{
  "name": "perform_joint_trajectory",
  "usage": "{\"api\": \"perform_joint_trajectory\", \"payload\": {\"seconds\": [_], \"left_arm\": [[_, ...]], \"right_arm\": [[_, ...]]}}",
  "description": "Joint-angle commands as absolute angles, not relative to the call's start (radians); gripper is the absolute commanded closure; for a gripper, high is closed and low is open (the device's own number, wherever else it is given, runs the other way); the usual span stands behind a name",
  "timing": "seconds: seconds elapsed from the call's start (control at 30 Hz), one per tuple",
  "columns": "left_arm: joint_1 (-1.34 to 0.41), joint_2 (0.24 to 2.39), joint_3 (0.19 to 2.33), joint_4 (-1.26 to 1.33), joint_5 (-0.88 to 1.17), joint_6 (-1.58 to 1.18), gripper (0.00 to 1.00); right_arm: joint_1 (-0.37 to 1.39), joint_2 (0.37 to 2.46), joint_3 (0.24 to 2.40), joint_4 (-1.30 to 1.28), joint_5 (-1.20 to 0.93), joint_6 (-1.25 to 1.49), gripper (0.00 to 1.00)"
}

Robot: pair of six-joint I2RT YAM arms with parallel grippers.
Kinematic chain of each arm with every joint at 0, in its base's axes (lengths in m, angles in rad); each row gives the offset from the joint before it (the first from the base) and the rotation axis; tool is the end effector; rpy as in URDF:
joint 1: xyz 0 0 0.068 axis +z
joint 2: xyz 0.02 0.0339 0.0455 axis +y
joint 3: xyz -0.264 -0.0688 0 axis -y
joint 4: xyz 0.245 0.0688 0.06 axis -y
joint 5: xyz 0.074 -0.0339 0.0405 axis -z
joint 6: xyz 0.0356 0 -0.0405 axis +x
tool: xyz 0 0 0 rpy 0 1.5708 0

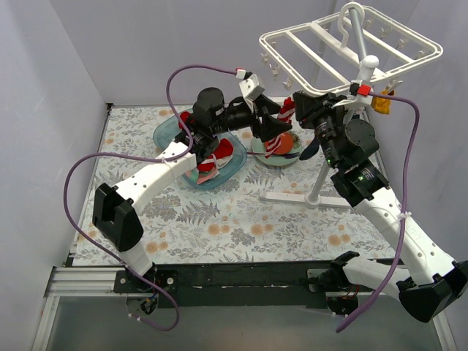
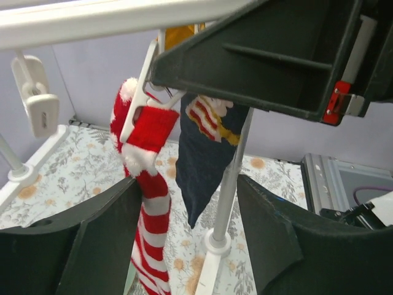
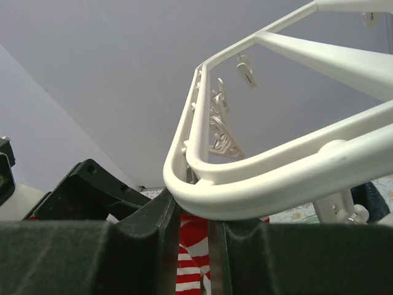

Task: Remove the socks clipped to the hanger
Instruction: Remove the sock from the hanger.

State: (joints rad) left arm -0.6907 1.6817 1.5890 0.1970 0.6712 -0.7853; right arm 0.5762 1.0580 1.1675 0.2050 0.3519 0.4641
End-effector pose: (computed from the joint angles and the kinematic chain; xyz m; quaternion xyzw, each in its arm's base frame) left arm 0.2942 -0.2719 0.4235 0.2145 0.6428 -0.6351 0.3707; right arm 0.1992 0.1148 0.4632 0.1090 0.5856 0.3067 0.7424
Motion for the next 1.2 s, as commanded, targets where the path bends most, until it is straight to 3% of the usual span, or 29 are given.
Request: {"api": "perform_joint_trajectory", "payload": {"seconds": [0.0,0.1,0.13,0.2,0.23,0.33,0.37,0.47,0.57,0.8,1.17], "left_arm": [[-0.709,1.709,1.624,0.282,0.54,-0.791,0.42],[-0.716,1.735,1.641,0.29,0.513,-0.804,0.51],[-0.719,1.739,1.641,0.293,0.496,-0.802,0.61],[-0.724,1.744,1.646,0.291,0.474,-0.807,0.7],[-0.724,1.743,1.646,0.29,0.468,-0.808,0.83],[-0.724,1.74,1.652,0.275,0.465,-0.811,0.92],[-0.724,1.74,1.654,0.273,0.469,-0.818,0.93],[-0.724,1.732,1.667,0.252,0.498,-0.828,0.95],[-0.724,1.735,1.7,0.204,0.528,-0.842,0.96],[-0.724,1.766,1.79,0.104,0.56,-0.896,0.97],[-0.724,1.79,1.835,0.046,0.598,-1.005,0.97]], "right_arm": [[0.58,1.051,1.181,0.207,0.299,0.479,0.8],[0.58,1.051,1.178,0.209,0.299,0.485,0.8],[0.58,1.051,1.178,0.209,0.298,0.485,0.8],[0.58,1.046,1.175,0.209,0.302,0.485,0.8],[0.58,1.045,1.174,0.209,0.305,0.483,0.79],[0.58,1.032,1.163,0.207,0.302,0.474,0.62],[0.58,1.026,1.158,0.209,0.298,0.468,0.49],[0.58,0.991,1.121,0.209,0.293,0.443,0.29],[0.58,0.933,1.039,0.221,0.29,0.431,0.19],[0.58,0.807,0.882,0.222,0.244,0.385,0.14],[0.58,0.839,0.721,0.38,0.212,0.379,0.1]]}}
